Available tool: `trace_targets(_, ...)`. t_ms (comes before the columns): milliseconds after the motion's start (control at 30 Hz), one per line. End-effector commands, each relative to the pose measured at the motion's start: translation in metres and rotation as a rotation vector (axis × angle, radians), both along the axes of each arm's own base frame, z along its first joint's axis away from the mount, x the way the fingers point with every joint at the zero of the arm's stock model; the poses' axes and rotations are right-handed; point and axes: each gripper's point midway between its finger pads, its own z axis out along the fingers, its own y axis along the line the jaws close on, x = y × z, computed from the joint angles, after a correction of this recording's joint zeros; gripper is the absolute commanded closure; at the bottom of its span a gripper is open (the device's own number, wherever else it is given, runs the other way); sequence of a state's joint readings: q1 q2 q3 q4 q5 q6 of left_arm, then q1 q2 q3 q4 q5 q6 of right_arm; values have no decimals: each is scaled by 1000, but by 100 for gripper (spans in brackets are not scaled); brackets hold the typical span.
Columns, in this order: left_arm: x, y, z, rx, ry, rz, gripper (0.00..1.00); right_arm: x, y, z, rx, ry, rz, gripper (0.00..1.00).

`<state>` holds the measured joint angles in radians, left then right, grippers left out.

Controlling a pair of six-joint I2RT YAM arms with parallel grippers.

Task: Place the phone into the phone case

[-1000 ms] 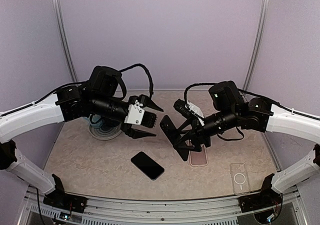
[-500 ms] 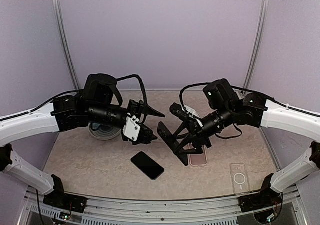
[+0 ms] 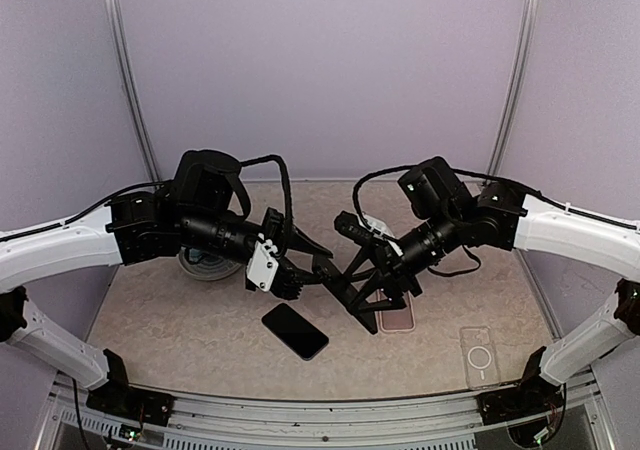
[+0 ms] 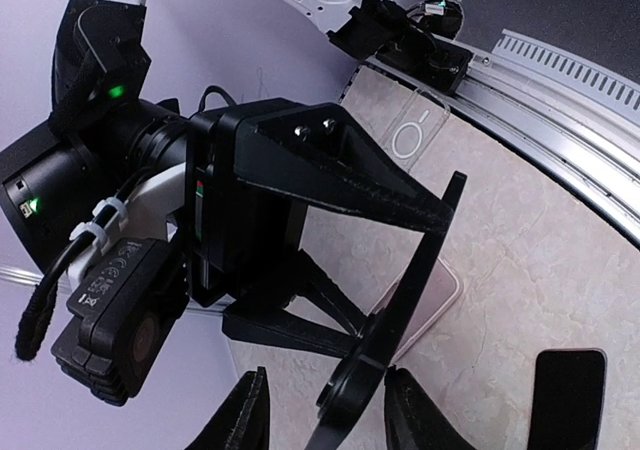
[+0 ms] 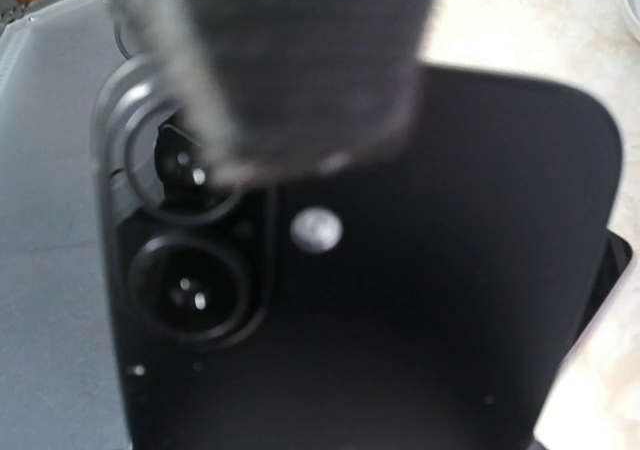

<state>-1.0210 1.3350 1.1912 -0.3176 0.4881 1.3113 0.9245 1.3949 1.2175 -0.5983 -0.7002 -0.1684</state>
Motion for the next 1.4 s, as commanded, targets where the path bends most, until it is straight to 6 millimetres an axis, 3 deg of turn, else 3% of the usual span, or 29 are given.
trace_targets(0, -7, -6, 7, -13, 3, -51, 60, 0, 3, 23, 50, -38, 50, 61)
trace_targets(300, -1, -12, -4, 77, -53, -81, 62, 0, -2, 20, -4, -56, 67, 62)
trace_targets(567, 2, -5, -6, 223, -77, -153, 62, 5, -4, 23, -18, -83, 39, 62)
trace_targets(833, -10, -5, -13, 245, -52, -206, 86, 7, -3, 26, -12, -103, 37, 62)
trace_targets(1133, -9, -20, -20, 195, -72, -192, 82, 9, 4, 30, 10, -101, 47, 62)
trace_targets(1233, -11, -24, -14, 143, -78, -186, 82, 10, 4, 33, 26, -108, 43, 62)
trace_targets(1367, -13, -27, -7, 113, -70, -179, 100, 11, 6, 35, 37, -111, 42, 62)
